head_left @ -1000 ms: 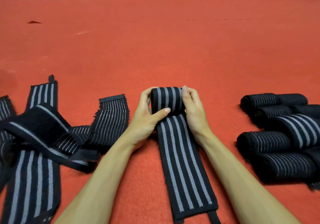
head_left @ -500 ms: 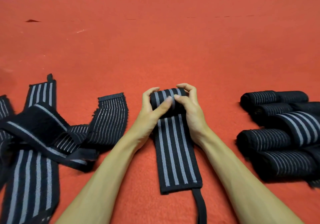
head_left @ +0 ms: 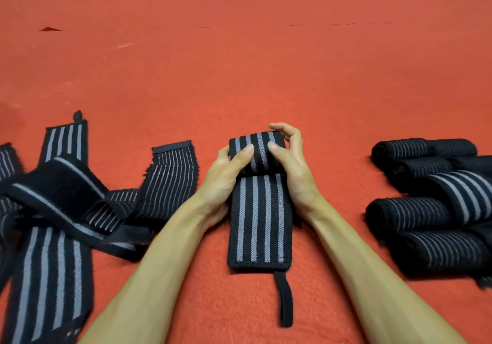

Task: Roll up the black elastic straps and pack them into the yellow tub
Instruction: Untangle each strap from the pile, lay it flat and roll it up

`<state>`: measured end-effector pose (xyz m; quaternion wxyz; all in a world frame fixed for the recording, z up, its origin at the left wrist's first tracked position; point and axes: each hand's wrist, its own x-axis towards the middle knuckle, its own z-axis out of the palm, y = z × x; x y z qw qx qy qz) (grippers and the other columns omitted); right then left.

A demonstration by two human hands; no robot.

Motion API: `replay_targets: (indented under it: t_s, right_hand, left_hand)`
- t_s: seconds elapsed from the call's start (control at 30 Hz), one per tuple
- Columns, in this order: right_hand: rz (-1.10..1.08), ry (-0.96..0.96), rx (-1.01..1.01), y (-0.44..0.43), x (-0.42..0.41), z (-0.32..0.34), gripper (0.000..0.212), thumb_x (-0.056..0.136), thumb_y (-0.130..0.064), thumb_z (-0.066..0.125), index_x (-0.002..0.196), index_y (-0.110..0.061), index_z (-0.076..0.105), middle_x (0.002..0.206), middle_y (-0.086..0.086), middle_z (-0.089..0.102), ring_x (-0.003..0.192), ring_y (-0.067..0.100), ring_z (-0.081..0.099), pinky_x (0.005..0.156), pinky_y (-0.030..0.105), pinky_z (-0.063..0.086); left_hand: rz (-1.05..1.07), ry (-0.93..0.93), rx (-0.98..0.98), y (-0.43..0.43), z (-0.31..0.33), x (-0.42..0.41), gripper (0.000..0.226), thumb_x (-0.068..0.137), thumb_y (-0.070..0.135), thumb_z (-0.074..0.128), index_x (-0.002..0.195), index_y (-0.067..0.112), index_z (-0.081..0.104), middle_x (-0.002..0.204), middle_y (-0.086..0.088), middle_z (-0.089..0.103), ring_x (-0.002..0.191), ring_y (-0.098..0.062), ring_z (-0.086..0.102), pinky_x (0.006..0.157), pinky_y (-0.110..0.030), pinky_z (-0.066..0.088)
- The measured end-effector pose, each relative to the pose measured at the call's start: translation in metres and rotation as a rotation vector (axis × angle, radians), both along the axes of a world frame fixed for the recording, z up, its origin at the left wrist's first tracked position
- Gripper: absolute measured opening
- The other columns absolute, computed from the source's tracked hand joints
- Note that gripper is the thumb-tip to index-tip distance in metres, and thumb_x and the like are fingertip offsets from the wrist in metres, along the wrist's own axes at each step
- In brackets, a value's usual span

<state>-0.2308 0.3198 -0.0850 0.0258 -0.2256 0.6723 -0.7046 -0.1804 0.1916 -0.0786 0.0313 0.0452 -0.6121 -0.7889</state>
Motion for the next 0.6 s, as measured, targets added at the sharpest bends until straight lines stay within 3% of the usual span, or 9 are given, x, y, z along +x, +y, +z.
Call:
replay_targets:
  t_s: [0.1, 0.17, 0.27, 0.37, 0.5, 0.6]
  right_hand:
    - [-0.08, -0.023, 0.048, -0.0005, -0.0038, -0.0006, 0.046, 0.086, -0.06, 0.044, 0.127, -0.04, 0.048, 0.13, -0.001, 0.044, 0.123, 0.006, 0.045, 0.114, 0.038, 0.033]
    - [-0.11, -0.037, 0.083, -0.0005, -0.0071, -0.0022, 0.056, 0.086, -0.063, 0.038, 0.133, -0.033, 0.048, 0.13, -0.006, 0.046, 0.127, 0.006, 0.044, 0.114, 0.038, 0.032]
    - [-0.114, -0.063, 0.091, 0.0008, -0.0076, -0.0025, 0.063, 0.081, -0.075, 0.042, 0.126, -0.033, 0.054, 0.126, -0.004, 0.056, 0.121, 0.012, 0.053, 0.107, 0.042, 0.041]
    - [-0.076, -0.091, 0.041, 0.0029, -0.0074, -0.0025, 0.054, 0.08, -0.072, 0.048, 0.112, -0.03, 0.059, 0.11, -0.004, 0.068, 0.104, 0.013, 0.065, 0.096, 0.042, 0.05]
    - [-0.042, -0.109, -0.017, 0.0036, -0.0073, -0.0031, 0.038, 0.076, -0.061, 0.062, 0.101, -0.033, 0.06, 0.104, 0.001, 0.067, 0.096, 0.018, 0.066, 0.095, 0.049, 0.05]
    - [-0.005, -0.154, -0.088, 0.0045, -0.0086, -0.0024, 0.036, 0.072, -0.049, 0.064, 0.103, -0.032, 0.056, 0.102, 0.003, 0.062, 0.09, 0.018, 0.064, 0.09, 0.05, 0.048]
  left_hand:
    - [-0.011, 0.039, -0.009, -0.0052, -0.0026, -0.0015, 0.068, 0.082, 0.027, 0.071, 0.139, 0.018, 0.036, 0.12, -0.014, 0.063, 0.103, -0.025, 0.067, 0.089, -0.041, 0.054]
    - [-0.041, 0.095, -0.069, -0.0069, -0.004, -0.0018, 0.067, 0.08, 0.022, 0.069, 0.139, 0.026, 0.037, 0.119, -0.014, 0.061, 0.104, -0.024, 0.064, 0.088, -0.039, 0.054]
    - [-0.04, 0.189, -0.165, -0.0058, -0.0029, -0.0008, 0.063, 0.079, 0.016, 0.068, 0.134, 0.031, 0.041, 0.119, -0.016, 0.055, 0.103, -0.023, 0.061, 0.084, -0.036, 0.055]
    - [0.004, 0.258, -0.204, -0.0057, -0.0025, -0.0001, 0.061, 0.079, 0.009, 0.068, 0.128, 0.035, 0.045, 0.123, -0.017, 0.052, 0.092, -0.022, 0.065, 0.08, -0.039, 0.057]
    - [0.02, 0.285, -0.205, -0.005, -0.0042, 0.0009, 0.062, 0.08, 0.001, 0.064, 0.125, 0.041, 0.048, 0.127, -0.011, 0.052, 0.094, -0.021, 0.066, 0.086, -0.044, 0.055]
    - [-0.008, 0.261, -0.163, -0.0019, -0.0025, 0.0018, 0.072, 0.079, 0.002, 0.067, 0.134, 0.041, 0.042, 0.129, -0.007, 0.051, 0.102, -0.015, 0.066, 0.086, -0.034, 0.054]
